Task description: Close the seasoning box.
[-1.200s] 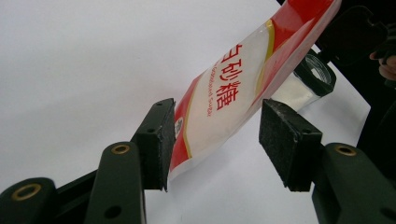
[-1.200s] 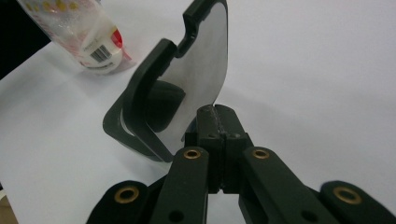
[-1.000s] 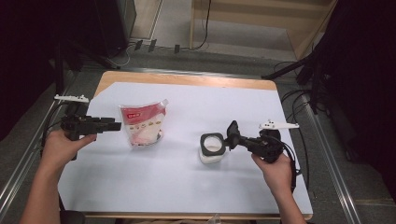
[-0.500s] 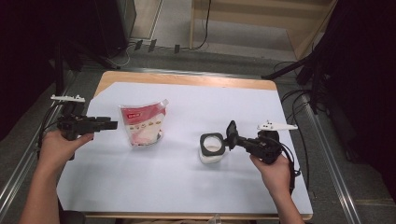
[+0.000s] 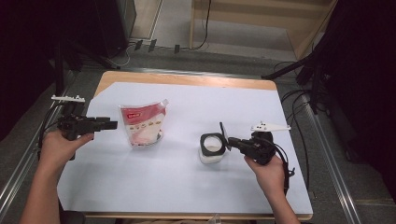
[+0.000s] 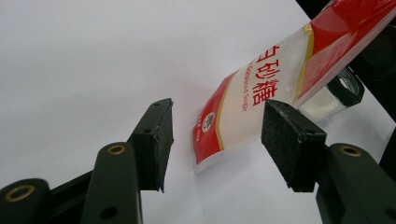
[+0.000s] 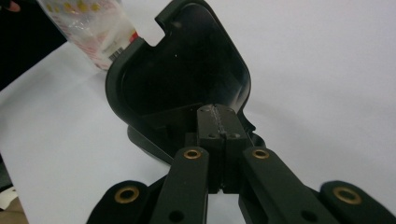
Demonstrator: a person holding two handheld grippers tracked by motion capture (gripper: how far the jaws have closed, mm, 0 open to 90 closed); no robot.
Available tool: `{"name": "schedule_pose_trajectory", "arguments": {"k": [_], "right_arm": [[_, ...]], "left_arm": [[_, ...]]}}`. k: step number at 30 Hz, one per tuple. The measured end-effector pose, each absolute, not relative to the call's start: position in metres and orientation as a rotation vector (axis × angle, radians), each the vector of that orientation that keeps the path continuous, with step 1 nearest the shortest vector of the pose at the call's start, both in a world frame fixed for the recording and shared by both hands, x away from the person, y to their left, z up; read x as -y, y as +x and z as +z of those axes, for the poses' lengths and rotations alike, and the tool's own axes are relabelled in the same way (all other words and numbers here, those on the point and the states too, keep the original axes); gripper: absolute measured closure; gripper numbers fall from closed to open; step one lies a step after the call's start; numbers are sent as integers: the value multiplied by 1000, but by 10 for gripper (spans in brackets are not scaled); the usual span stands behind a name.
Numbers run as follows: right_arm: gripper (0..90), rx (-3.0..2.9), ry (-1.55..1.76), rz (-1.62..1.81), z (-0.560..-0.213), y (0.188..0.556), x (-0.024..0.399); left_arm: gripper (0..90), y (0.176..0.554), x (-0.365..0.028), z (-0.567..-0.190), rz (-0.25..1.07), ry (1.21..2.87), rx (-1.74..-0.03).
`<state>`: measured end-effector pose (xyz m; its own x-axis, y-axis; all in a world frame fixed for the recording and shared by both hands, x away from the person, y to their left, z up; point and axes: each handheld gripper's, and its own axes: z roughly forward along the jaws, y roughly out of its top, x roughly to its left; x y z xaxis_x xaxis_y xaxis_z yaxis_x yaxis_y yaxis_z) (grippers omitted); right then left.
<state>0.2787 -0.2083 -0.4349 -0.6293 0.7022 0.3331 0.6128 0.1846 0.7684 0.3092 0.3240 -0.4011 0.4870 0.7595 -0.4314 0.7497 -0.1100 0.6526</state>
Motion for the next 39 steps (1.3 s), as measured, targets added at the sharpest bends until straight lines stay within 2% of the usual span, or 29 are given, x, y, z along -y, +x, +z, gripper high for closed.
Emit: {"name": "schedule_pose_trajectory", "arguments": {"k": [32, 36, 39], "right_arm": [[894, -2439, 1238, 1410, -441, 277, 188], [847, -2410, 1225, 1445, -438, 276, 193], [777, -2383, 1235, 1459, -437, 277, 198]], "left_arm": [[442, 312, -318, -406, -7, 1882, -1260], [442, 312, -317, -406, -8, 1888, -1261], [442, 312, -316, -406, -4, 1891, -1262]]}}
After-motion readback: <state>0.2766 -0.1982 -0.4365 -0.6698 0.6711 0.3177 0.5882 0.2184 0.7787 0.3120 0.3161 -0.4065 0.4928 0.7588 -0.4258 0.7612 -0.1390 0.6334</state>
